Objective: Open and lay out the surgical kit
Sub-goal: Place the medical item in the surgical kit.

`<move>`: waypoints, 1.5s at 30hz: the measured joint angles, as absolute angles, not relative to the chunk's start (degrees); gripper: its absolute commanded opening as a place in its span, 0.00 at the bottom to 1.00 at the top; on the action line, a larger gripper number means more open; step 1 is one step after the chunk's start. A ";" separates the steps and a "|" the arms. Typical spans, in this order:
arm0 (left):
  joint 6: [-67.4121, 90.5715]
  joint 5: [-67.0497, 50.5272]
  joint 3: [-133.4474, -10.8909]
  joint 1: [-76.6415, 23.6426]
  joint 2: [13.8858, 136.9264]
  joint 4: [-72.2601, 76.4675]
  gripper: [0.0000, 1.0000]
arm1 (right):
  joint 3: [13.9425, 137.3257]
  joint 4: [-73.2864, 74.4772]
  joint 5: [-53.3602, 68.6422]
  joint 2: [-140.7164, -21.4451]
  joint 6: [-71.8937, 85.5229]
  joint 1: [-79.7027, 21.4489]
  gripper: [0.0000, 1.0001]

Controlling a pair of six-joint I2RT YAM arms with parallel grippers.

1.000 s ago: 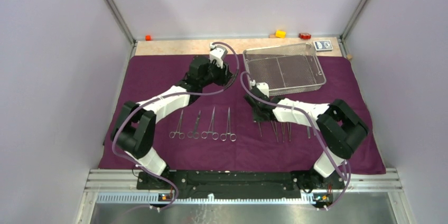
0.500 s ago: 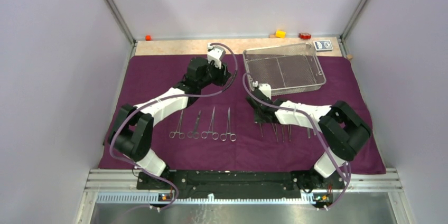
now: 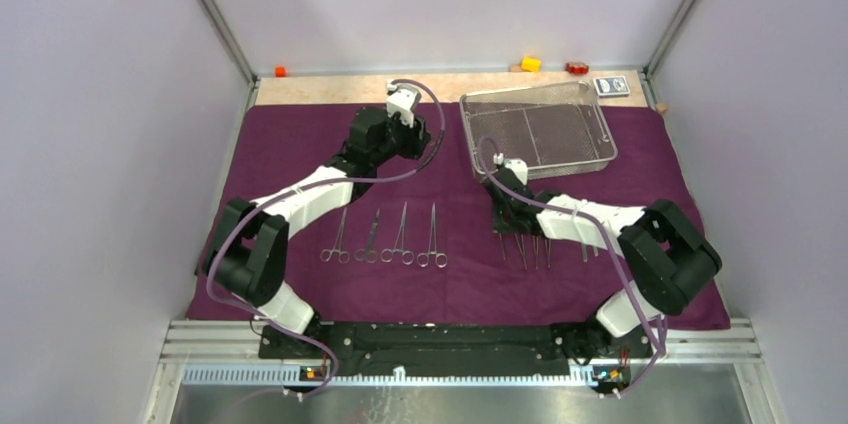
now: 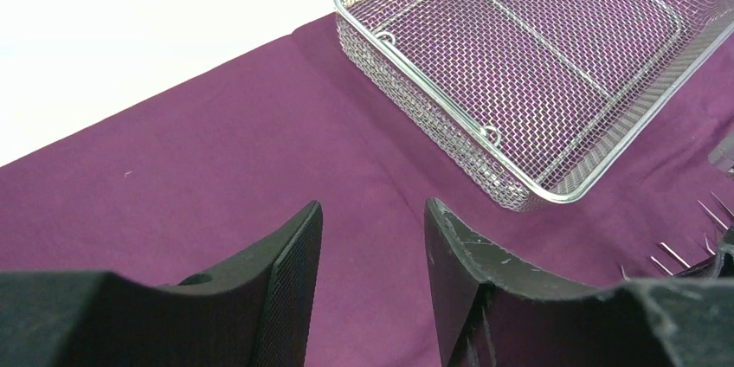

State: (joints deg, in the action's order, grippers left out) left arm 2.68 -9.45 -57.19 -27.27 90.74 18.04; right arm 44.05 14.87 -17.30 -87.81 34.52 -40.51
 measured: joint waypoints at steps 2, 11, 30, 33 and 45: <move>2.59 -9.32 -57.14 -27.09 90.74 18.15 0.53 | 43.92 14.37 -16.60 -87.74 33.95 -40.34 0.00; 2.63 -9.32 -56.86 -27.03 90.72 19.03 0.54 | 43.90 13.82 -15.51 -87.77 31.83 -40.23 0.07; 2.90 -9.34 -56.86 -26.98 90.72 19.11 0.54 | 43.88 13.19 -15.18 -87.77 29.95 -40.21 0.26; 2.87 -9.32 -56.86 -26.98 90.72 19.16 0.54 | 43.88 12.97 -15.16 -87.77 29.36 -40.16 0.31; 2.52 -8.71 -56.86 -26.87 90.72 19.29 0.54 | 43.38 12.43 -14.68 -85.56 26.57 -39.05 0.36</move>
